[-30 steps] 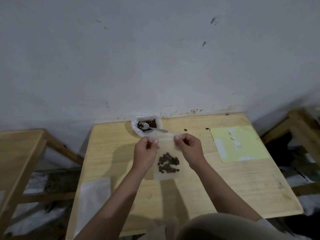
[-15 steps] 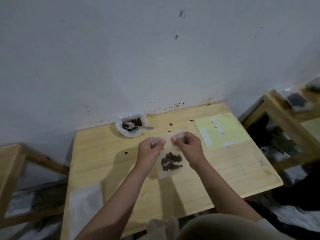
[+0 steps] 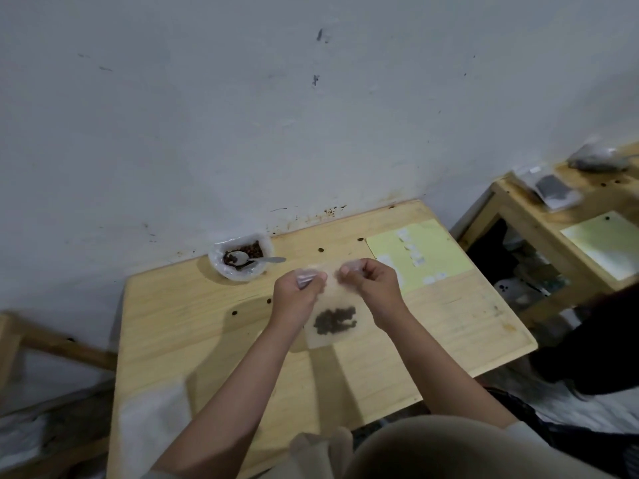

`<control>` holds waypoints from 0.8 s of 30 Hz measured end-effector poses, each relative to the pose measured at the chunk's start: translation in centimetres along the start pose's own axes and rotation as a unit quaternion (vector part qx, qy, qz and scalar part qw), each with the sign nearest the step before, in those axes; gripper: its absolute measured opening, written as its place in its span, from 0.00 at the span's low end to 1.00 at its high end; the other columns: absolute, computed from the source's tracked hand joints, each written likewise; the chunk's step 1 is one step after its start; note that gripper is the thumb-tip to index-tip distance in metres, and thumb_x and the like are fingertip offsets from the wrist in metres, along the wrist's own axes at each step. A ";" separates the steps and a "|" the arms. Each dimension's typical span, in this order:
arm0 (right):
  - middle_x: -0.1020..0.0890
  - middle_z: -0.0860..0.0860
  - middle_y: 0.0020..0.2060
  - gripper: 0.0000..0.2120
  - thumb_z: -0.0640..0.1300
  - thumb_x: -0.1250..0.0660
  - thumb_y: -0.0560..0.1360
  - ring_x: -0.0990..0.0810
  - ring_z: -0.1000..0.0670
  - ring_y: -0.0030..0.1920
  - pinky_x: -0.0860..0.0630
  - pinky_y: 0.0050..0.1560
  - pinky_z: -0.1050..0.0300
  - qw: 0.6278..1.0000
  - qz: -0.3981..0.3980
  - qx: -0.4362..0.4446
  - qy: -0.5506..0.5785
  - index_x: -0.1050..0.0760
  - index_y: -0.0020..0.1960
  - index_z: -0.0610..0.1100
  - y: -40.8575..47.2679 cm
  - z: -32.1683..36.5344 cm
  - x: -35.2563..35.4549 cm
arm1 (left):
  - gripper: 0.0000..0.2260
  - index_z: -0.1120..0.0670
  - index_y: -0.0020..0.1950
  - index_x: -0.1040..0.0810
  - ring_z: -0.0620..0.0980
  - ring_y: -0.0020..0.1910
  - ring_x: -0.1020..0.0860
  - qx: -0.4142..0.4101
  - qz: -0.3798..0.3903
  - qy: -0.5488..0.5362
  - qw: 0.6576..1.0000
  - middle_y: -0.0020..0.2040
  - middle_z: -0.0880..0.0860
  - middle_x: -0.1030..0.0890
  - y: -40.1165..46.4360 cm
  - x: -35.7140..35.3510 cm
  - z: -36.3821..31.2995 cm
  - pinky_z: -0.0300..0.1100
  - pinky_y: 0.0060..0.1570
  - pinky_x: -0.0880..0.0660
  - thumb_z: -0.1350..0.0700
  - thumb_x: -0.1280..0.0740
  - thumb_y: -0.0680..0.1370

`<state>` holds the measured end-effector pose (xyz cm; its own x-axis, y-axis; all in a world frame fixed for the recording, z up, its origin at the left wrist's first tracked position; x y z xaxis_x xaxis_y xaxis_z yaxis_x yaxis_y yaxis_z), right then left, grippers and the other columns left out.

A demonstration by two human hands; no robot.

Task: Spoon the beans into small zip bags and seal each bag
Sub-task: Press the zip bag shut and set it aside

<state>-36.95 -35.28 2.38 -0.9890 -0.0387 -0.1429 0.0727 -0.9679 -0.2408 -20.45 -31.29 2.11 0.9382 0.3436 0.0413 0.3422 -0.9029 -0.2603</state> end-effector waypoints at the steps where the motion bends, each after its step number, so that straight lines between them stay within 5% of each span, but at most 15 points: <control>1: 0.18 0.46 0.35 0.05 0.35 0.29 0.71 0.20 0.51 0.37 0.23 0.42 0.60 1.000 -0.013 0.001 0.005 0.21 0.38 0.42 0.0 0.0 0.4 | 0.06 0.51 0.40 0.21 0.44 0.35 0.21 0.001 -0.004 -0.004 1.000 0.36 0.49 0.18 0.1 -0.1 0.0 0.37 0.36 0.25 0.60 0.30 0.75; 5: 0.20 0.48 0.31 0.07 0.34 0.30 0.72 0.21 0.55 0.31 0.22 0.33 0.61 0.997 -0.078 -0.020 -0.009 0.22 0.36 0.40 0.0 -0.5 2.9 | 0.06 0.60 0.43 0.23 0.44 0.35 0.19 0.029 -0.012 -0.037 0.999 0.40 0.51 0.18 -0.1 -0.8 1.4 0.37 0.33 0.23 0.59 0.29 0.74; 9: 0.21 0.49 0.28 0.09 0.35 0.31 0.73 0.23 0.53 0.29 0.22 0.37 0.58 0.986 -0.126 -0.019 -0.106 0.23 0.35 0.41 0.5 -0.9 5.9 | 0.05 0.60 0.43 0.24 0.45 0.34 0.18 0.058 -0.012 -0.055 0.997 0.43 0.54 0.18 -0.4 -1.8 3.1 0.39 0.34 0.21 0.61 0.29 0.75; 16: 0.18 0.44 0.35 0.04 0.39 0.30 0.73 0.19 0.47 0.35 0.19 0.45 0.49 0.968 -0.151 -0.072 -0.185 0.22 0.42 0.39 1.2 -4.3 9.4 | 0.07 0.54 0.35 0.21 0.53 0.36 0.18 0.058 -0.019 0.119 0.991 0.34 0.54 0.18 0.6 -3.6 5.9 0.51 0.41 0.19 0.55 0.25 0.70; 20: 0.17 0.43 0.38 0.11 0.42 0.26 0.69 0.17 0.45 0.38 0.22 0.42 0.55 0.960 -0.159 -0.082 -0.214 0.27 0.44 0.44 1.7 -5.5 10.9 | 0.09 0.52 0.34 0.22 0.52 0.36 0.18 0.081 -0.029 0.164 0.983 0.34 0.53 0.18 1.0 -4.2 8.1 0.53 0.42 0.19 0.55 0.23 0.68; 24: 0.21 0.50 0.37 0.06 0.40 0.27 0.70 0.22 0.51 0.40 0.30 0.38 0.68 0.949 -0.103 -0.078 -0.288 0.24 0.44 0.42 3.2 -6.1 10.3 | 0.09 0.55 0.41 0.23 0.52 0.39 0.20 0.076 -0.041 0.215 0.973 0.36 0.52 0.21 1.4 -4.6 8.7 0.39 0.37 0.25 0.56 0.24 0.69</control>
<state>-46.17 -37.27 -5.68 -0.8869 -0.0250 0.4613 -0.1571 -0.9227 -0.3520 -24.73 -31.87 -6.86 0.8550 0.2429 0.4582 0.4349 -0.8171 -0.3785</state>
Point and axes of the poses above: each hand's wrist, its own y-axis towards the middle knuckle, its own x-axis out of the back of the hand, z = x × y, the point moved 10 cm from there along y, towards the middle knuckle
